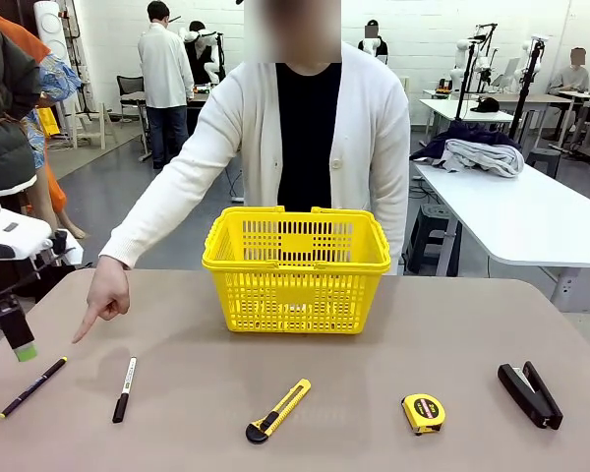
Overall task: Place the items the person wants into the basket.
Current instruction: Pick up the item the person points to and place it in the Market Basket.
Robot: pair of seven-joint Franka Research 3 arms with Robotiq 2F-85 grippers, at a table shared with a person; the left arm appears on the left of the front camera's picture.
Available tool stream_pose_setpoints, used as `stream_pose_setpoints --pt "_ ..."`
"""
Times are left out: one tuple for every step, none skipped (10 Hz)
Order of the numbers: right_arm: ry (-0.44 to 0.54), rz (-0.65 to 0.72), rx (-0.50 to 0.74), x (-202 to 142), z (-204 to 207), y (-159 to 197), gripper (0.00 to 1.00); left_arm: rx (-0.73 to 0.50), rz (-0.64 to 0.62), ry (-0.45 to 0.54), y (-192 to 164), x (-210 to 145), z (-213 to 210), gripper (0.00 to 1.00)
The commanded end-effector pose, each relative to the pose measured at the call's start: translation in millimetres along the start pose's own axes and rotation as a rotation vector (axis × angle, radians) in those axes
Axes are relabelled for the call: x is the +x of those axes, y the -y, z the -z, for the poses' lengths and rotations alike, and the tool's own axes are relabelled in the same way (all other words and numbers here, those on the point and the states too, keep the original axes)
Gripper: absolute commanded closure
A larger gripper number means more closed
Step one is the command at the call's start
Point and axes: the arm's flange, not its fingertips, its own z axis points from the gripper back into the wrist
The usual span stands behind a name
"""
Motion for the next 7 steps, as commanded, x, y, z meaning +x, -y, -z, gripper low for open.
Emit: stream_pose_setpoints --pt "0.013 -0.016 0.015 2.5 -1.6 0.9 0.0 0.035 -0.012 -0.035 26.5 -18.1 35.0 0.0" --pt "0.013 -0.016 0.015 2.5 -1.6 0.9 0.0 0.029 -0.016 -0.038 28.6 -18.9 42.1 0.0" --pt "0.013 -0.016 0.015 2.5 -1.6 0.9 0.0 0.015 -0.03 -0.043 28.9 -21.7 47.3 0.0" --pt "0.013 -0.016 0.015 2.5 -1.6 0.9 0.0 -0.007 0.004 -0.034 1.2 6.0 13.8 0.0" --pt "0.013 -0.016 0.015 2.5 -1.6 0.9 0.0 -0.007 0.004 -0.034 1.2 6.0 13.8 0.0" --pt "0.013 -0.016 0.015 2.5 -1.6 0.9 0.0 -0.007 0.004 -0.034 1.2 6.0 13.8 0.0" --pt "0.013 -0.016 0.015 2.5 -1.6 0.9 0.0 -0.007 0.004 -0.034 1.2 6.0 13.8 0.0"
